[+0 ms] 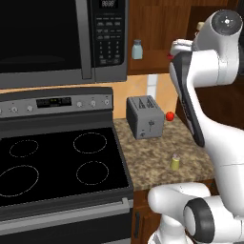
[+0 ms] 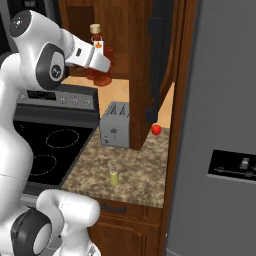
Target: Put the shaker and condiment bottle from the counter next to their counterparts in the cabinet.
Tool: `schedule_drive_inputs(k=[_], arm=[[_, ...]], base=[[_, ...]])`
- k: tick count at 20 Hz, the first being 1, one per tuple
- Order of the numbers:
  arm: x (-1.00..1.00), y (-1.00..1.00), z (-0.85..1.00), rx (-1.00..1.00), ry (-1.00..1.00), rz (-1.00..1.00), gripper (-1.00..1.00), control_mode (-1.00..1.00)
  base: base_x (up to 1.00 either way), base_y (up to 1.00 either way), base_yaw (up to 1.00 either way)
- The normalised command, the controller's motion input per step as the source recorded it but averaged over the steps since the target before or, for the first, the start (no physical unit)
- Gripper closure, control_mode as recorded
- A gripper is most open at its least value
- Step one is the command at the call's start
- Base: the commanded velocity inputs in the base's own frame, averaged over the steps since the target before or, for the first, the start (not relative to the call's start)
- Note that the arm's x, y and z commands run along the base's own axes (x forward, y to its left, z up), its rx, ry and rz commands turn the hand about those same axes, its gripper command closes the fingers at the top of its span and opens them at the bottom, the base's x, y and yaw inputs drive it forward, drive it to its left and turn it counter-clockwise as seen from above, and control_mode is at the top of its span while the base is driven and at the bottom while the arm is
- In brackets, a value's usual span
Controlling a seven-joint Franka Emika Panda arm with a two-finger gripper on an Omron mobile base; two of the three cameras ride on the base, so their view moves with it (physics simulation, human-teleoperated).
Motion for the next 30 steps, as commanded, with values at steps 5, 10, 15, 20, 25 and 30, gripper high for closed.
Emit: schedule_drive_inputs(k=[5, 10, 15, 20, 25, 30], arm=[[0.24, -0.04, 0.0, -0.01, 0.0, 0.0, 1.0, -1.0], [0.42, -0.14, 0.01, 0.0, 0.0, 0.0, 1.0, -1.0], [0.62, -0.16, 0.0, 0.0, 0.0, 0.0, 1.0, -1.0], [0.7, -0.11, 0.0, 0.0, 0.01, 0.0, 1.0, -1.0], [0.75, -0.09, 0.0, 0.0, 0.05, 0.0, 1.0, -1.0], [0.81, -0.03, -0.13, -0.02, 0.05, 0.0, 1.0, -1.0]], base=[[0.0, 0.0, 0.0], [0.0, 0.0, 0.0], [0.0, 0.0, 0.0], [0.0, 0.0, 0.0], [0.0, 0.0, 0.0], [0.0, 0.0, 0.0]])
